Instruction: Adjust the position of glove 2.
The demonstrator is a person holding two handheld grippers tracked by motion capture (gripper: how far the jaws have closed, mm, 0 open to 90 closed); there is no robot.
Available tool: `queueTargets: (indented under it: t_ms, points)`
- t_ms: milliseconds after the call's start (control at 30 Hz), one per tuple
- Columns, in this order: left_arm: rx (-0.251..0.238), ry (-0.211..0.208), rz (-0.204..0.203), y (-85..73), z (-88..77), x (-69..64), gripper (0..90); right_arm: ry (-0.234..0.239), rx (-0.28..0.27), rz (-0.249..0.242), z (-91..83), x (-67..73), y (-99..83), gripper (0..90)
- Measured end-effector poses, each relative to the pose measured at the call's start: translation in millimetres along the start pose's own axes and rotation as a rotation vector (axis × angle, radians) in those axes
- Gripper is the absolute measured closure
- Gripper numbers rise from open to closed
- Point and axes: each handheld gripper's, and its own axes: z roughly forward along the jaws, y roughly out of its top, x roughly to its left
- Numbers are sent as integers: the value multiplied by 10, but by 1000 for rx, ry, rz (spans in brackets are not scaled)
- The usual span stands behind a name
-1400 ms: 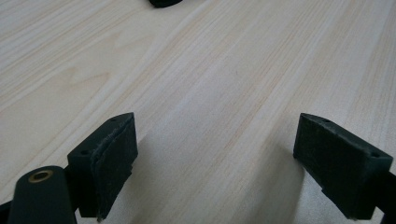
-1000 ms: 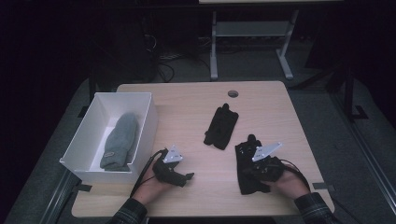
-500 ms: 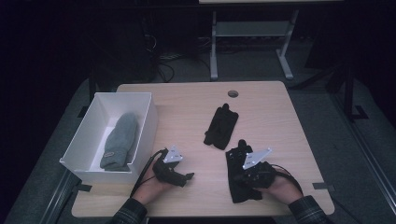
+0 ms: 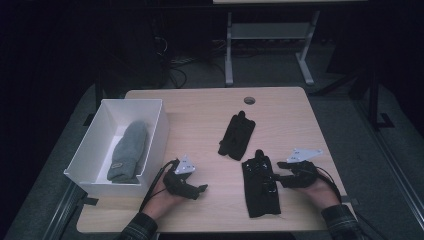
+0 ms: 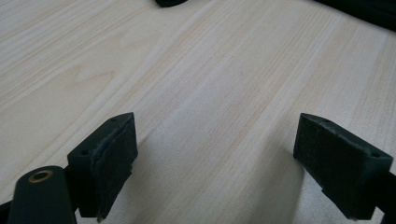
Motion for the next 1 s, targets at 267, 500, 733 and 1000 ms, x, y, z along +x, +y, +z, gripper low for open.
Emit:
queueTargets:
  t_ms: [267,500,733,1000]
  points:
    - [-11,15,-25,3,8,-3,143,-109,21,106,25,-308,-170,327]
    - [12,9,-86,66,-36,27,340,-137,-21,124,53,-381,-225,252]
    - [42,-41,-109,243,-3,56,730,-139,-14,136,63,-379,-229,188]
    - [57,-97,-73,491,176,111,897,-138,-15,131,69,-379,-229,173]
